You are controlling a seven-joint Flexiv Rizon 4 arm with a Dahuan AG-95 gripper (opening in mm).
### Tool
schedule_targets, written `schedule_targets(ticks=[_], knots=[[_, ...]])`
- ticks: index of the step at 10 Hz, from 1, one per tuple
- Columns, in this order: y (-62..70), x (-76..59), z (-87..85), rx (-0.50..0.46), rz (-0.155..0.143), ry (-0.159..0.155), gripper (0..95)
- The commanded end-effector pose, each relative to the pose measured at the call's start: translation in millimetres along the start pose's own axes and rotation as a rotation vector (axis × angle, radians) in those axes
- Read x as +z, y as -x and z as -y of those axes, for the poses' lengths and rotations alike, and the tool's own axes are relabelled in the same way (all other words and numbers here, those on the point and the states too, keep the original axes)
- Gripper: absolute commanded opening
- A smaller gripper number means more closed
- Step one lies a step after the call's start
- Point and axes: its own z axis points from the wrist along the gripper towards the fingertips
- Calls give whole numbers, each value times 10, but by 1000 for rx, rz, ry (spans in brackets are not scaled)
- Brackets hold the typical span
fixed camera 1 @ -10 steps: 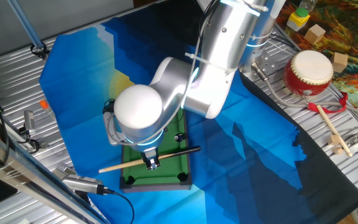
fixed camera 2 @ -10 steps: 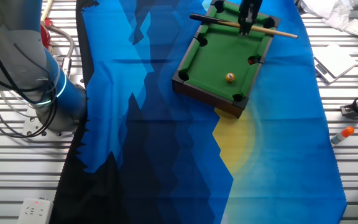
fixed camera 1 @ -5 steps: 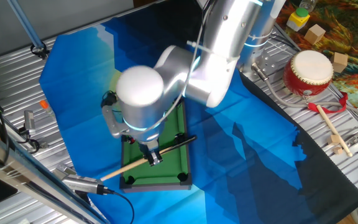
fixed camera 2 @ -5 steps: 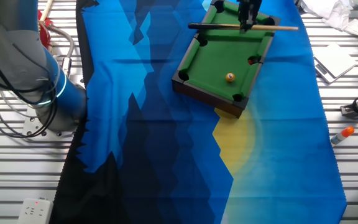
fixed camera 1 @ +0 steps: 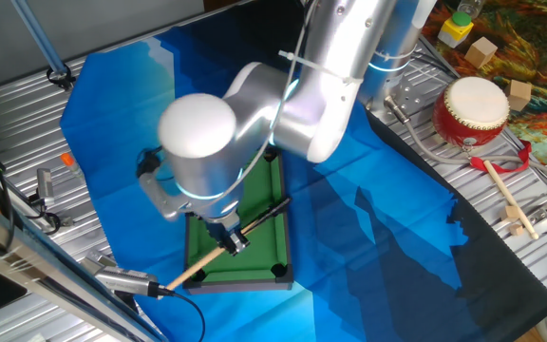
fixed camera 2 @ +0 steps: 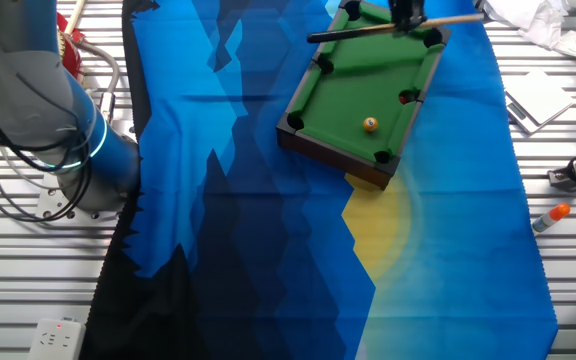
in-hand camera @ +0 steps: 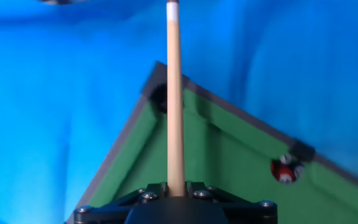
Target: Hit the pool ball
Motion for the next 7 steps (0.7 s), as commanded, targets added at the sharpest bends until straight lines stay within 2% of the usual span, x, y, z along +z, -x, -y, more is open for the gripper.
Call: schedule_targets(ticks=[1, 4, 7], knots=[[84, -96, -26, -163, -39, -14, 0], [84, -95, -26, -166, -47, -33, 0], [97, -87, -33, -359, -48, -34, 0]])
